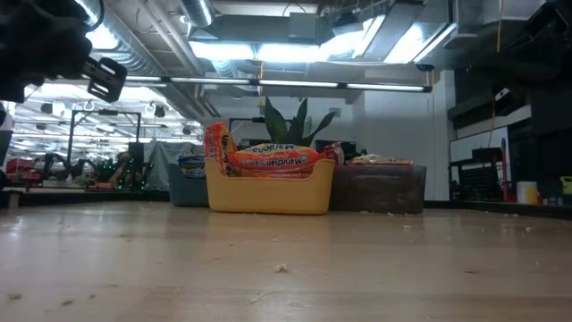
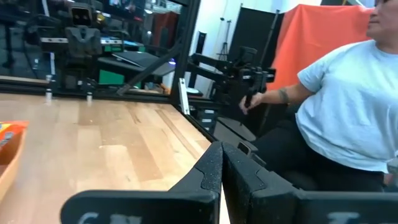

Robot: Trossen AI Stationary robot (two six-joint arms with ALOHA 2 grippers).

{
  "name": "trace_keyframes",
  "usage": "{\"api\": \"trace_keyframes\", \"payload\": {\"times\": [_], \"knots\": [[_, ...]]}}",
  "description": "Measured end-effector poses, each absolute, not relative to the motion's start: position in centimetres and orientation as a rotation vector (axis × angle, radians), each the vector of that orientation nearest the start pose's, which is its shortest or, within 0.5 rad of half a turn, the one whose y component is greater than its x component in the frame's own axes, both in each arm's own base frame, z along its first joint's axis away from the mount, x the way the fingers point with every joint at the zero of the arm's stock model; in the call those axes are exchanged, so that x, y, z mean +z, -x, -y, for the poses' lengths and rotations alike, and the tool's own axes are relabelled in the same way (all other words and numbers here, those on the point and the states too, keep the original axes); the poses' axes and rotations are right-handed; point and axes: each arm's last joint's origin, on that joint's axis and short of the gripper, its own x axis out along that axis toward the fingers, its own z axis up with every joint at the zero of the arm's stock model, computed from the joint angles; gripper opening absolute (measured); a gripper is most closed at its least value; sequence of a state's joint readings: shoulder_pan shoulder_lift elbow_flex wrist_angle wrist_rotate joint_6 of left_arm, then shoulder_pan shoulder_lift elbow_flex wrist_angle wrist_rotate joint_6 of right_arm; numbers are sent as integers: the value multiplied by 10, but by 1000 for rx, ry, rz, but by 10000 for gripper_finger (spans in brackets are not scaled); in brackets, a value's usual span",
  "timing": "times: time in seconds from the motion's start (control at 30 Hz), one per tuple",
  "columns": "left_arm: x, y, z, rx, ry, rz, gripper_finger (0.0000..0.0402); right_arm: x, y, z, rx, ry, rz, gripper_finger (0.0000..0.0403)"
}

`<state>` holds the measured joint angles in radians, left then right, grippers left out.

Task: Sort Maruchan noodles
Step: Return to Home Position

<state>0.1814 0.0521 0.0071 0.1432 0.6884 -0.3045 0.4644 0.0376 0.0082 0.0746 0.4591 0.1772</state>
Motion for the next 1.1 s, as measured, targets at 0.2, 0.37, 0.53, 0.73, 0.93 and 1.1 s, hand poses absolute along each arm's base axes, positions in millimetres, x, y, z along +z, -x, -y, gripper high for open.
{"api": "trace_keyframes", "payload": {"times": [0.2,0.37,0.53,0.73,0.93,1.1], "knots": [[175,-96,1,-491,257,17,0,170,-92,-32,9,-197,39,3],[175,-96,1,-491,257,17,0,170,-92,-32,9,-197,39,3],[175,-96,1,-491,257,17,0,170,-92,-32,9,-197,39,3],[175,-96,1,-491,257,17,0,170,-92,-32,9,-197,39,3],[175,-96,1,-491,257,17,0,170,-92,-32,9,-196,39,3],[175,-96,1,-491,257,17,0,170,-92,-32,9,-196,38,3]]}}
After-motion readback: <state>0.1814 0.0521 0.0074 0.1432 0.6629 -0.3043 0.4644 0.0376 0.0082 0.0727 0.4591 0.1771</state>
